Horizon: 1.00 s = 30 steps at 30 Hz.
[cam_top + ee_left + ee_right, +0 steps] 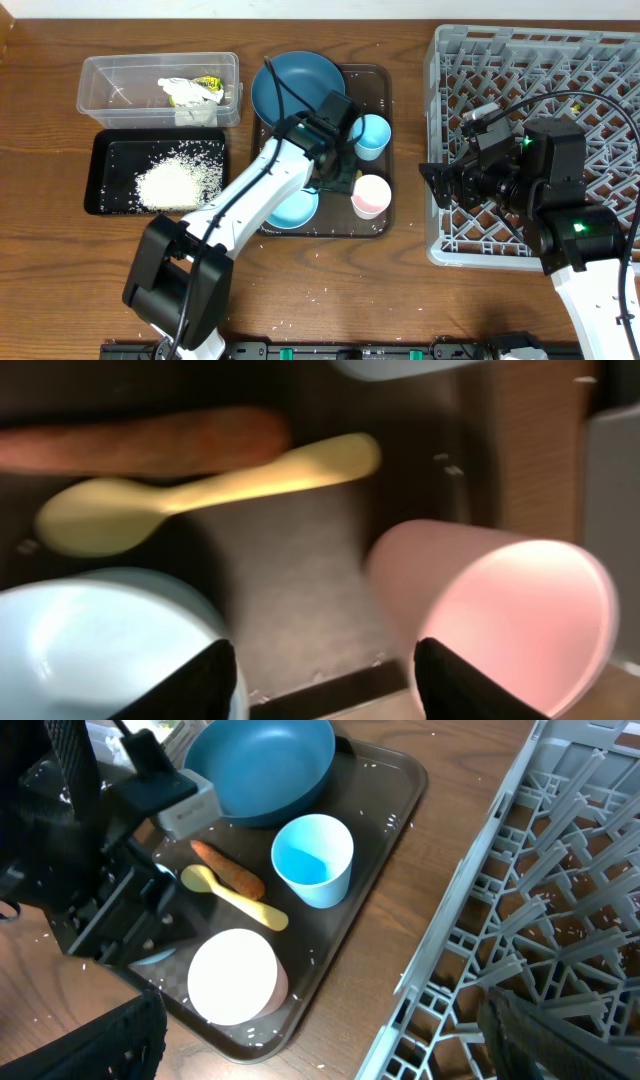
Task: Sort waste into correct bins and load items into the dishwasher rack
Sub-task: 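Grasp the pink cup with the left gripper and lift it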
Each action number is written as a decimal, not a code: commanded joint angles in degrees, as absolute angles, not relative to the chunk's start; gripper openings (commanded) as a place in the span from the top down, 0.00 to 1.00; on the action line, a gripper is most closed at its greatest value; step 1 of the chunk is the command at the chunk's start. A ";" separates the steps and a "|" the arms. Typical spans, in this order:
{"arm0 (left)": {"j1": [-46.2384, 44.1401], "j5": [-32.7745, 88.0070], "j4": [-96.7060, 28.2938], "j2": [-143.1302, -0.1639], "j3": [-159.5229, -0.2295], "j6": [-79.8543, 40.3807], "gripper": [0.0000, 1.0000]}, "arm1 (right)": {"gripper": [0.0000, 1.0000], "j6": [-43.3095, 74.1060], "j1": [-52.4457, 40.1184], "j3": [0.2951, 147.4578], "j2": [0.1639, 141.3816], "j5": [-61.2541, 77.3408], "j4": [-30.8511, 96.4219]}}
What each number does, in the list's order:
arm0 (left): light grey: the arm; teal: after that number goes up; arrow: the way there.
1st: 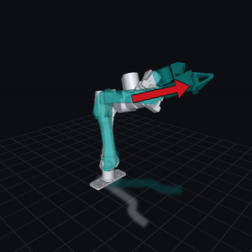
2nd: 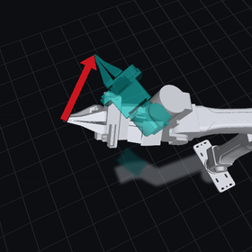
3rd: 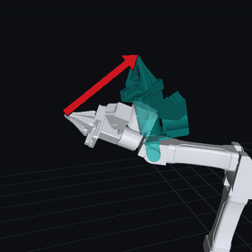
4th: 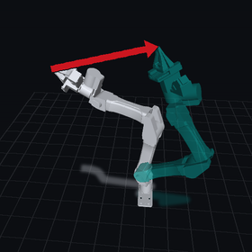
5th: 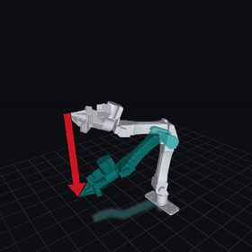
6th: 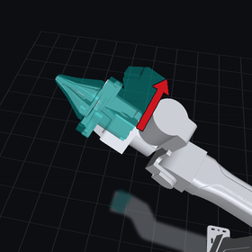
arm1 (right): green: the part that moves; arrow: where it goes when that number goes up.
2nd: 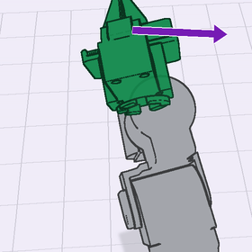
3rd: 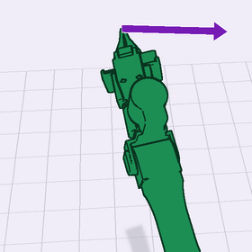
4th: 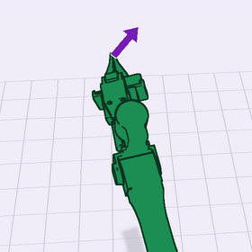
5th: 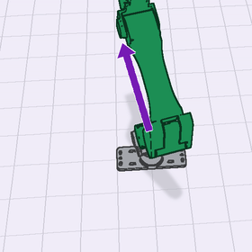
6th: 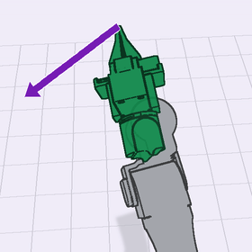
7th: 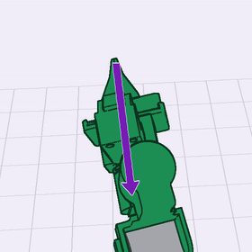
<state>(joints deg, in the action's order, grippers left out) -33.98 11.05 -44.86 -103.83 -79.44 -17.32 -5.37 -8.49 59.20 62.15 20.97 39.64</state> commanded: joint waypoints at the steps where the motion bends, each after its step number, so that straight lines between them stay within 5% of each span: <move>1: -35.73 13.26 -43.51 -103.85 -79.72 -17.69 0.38 | 0.02 -4.73 -8.54 60.20 62.15 20.75 39.72; 11: -37.36 12.23 -43.90 -108.42 -79.64 -17.74 0.41 | 0.03 -4.73 -8.54 60.20 62.15 20.75 40.12; 18: -36.91 12.69 -43.86 -108.51 -79.77 -18.39 0.94 | 0.06 -4.71 -8.54 60.20 62.15 20.78 39.90; 24: -31.20 21.19 -44.47 -103.74 -81.03 -19.40 0.94 | 0.06 2.20 -6.90 60.20 62.15 19.73 38.44; 30: -19.75 43.03 -44.16 -98.37 -81.03 -19.31 0.94 | 0.01 1.61 -5.23 60.20 62.35 33.28 34.28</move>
<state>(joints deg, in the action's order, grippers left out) -23.81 28.95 -44.25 -101.51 -79.57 -18.90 0.58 -5.58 59.20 62.15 25.06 35.35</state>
